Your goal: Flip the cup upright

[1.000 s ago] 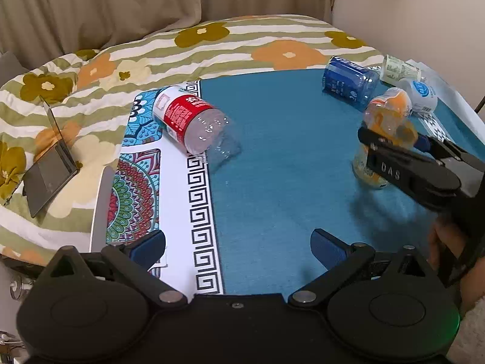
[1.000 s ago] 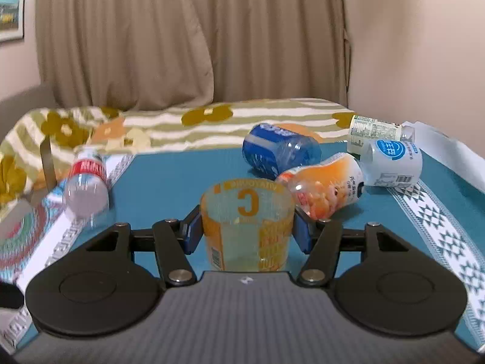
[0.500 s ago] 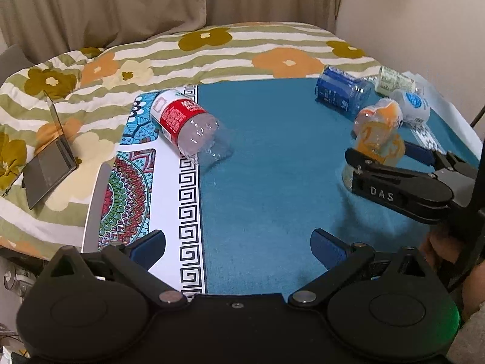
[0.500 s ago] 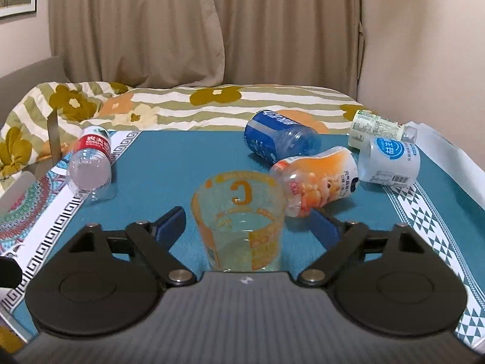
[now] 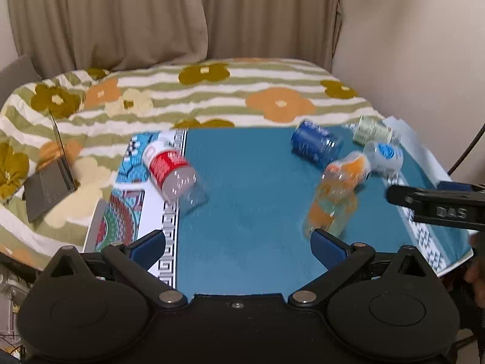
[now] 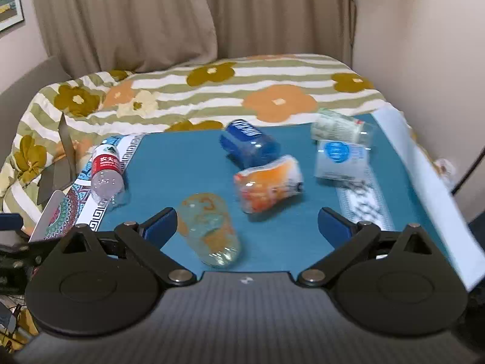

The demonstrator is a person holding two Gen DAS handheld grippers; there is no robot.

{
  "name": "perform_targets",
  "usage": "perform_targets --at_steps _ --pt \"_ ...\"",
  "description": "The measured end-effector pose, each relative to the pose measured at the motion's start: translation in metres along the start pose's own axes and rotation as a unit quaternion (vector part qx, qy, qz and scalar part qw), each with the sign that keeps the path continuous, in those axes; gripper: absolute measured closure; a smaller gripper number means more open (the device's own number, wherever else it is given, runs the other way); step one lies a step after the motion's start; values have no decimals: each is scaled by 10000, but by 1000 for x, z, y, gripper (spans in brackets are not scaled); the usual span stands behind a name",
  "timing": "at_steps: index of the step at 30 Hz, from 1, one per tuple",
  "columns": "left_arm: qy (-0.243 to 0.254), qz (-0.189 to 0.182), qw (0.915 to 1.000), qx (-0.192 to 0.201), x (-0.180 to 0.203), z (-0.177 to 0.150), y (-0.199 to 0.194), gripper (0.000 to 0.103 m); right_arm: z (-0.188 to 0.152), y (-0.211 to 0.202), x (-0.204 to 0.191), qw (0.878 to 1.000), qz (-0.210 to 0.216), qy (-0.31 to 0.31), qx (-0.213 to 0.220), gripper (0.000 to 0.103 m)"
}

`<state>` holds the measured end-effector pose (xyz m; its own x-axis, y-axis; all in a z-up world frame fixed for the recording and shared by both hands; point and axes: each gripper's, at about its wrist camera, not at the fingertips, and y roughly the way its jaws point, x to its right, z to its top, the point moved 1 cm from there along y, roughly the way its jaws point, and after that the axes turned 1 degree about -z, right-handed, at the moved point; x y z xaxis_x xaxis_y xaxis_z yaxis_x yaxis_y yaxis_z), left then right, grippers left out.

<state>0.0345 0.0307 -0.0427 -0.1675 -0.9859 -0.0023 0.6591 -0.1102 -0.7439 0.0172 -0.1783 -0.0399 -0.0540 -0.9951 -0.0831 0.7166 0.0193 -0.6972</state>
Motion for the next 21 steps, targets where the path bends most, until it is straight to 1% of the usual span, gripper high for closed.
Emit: perform_targets --at_steps 3,5,9,15,21 --pt "-2 80 9998 163 8 6 -7 0 5 -14 11 9996 -170 -70 -233 0" --pt "-13 110 9996 246 12 8 -10 0 4 -21 17 9992 -206 -142 -322 0" --pt "-4 148 9996 257 18 6 -10 0 -4 -30 23 9986 -252 -201 -425 0" --pt "61 178 9995 262 26 -5 -14 0 -12 -35 31 9985 -310 -107 -444 0" --pt "-28 196 9995 266 28 -11 -16 0 -13 -38 35 9986 -330 -117 -394 0"
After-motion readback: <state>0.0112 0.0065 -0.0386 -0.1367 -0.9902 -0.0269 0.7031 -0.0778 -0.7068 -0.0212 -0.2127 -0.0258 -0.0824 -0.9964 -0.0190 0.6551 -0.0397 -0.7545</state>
